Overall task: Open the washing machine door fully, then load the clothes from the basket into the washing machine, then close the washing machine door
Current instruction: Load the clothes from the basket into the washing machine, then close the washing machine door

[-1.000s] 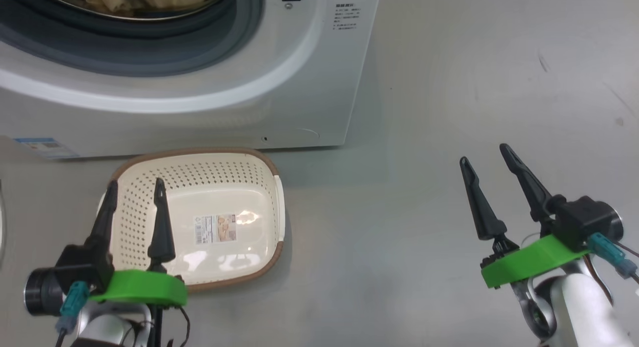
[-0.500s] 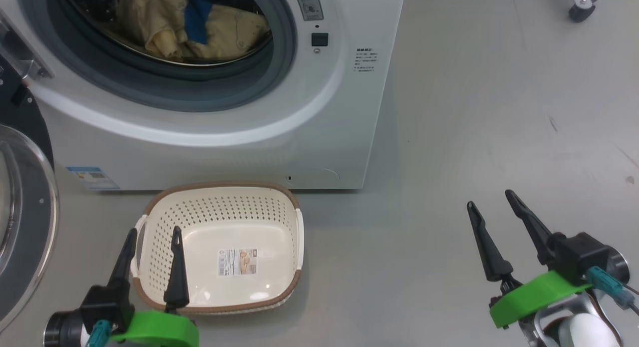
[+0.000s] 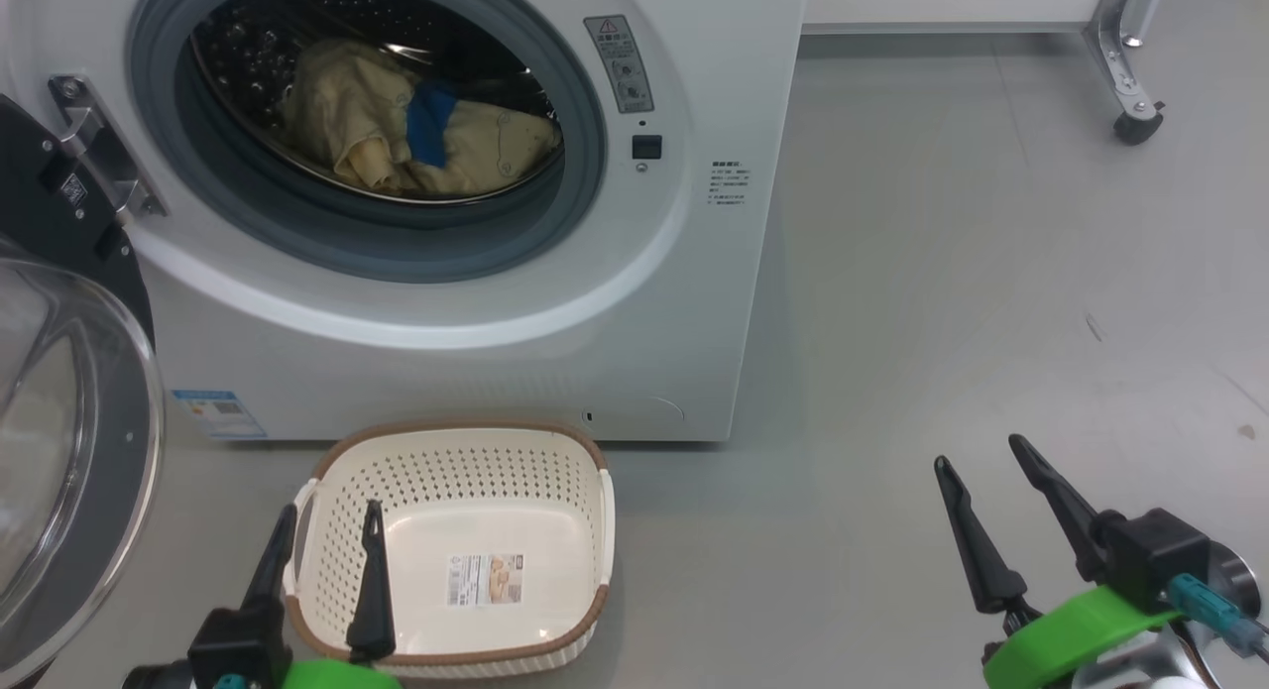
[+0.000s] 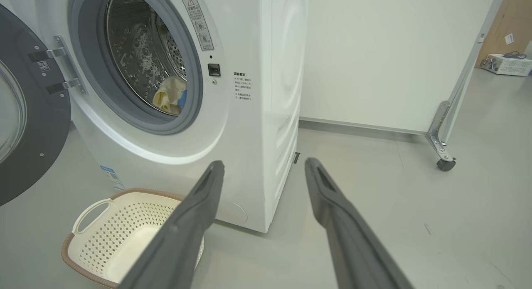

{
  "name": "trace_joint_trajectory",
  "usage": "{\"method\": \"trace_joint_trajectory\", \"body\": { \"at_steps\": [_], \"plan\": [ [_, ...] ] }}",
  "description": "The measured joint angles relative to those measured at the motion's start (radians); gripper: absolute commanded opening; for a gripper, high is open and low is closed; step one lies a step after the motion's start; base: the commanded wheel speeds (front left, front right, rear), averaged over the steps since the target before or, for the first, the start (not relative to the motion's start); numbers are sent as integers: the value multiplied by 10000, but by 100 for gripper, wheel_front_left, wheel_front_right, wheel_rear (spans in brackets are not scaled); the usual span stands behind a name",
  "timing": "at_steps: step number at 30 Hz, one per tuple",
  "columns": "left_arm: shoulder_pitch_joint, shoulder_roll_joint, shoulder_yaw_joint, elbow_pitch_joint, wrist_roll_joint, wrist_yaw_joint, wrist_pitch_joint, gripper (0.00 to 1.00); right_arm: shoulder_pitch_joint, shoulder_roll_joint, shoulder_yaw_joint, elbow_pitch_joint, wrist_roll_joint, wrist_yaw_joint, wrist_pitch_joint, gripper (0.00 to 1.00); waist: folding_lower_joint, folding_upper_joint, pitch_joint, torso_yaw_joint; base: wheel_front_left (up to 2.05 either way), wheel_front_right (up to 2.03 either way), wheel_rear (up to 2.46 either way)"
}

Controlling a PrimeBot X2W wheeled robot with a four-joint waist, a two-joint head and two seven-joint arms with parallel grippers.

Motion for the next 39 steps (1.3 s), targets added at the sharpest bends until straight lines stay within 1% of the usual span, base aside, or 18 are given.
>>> {"method": "trace_joint_trajectory", "body": {
  "at_steps": [6, 28, 33, 39],
  "plan": [
    [134, -38, -10, 63, 77, -4, 0, 100, 204, 2, -13, -121, 15, 0, 88, 100, 0, 0, -111, 3, 0, 0, 0],
    [129, -82, -27, 163, 259, -8, 0, 100, 203, 4, -27, -278, 19, 0, 130, 100, 1, 0, -27, -1, -1, 1, 0],
    [128, -82, -36, 178, 265, -10, 0, 100, 203, 4, -36, -270, 31, 0, 130, 100, 1, 0, -68, -9, -63, 63, 0],
    [109, -79, -59, 224, 334, -10, 0, 100, 201, 12, -54, -228, 105, 0, 127, 100, 3, 0, -145, -13, -138, 138, 0]
  ]
}}
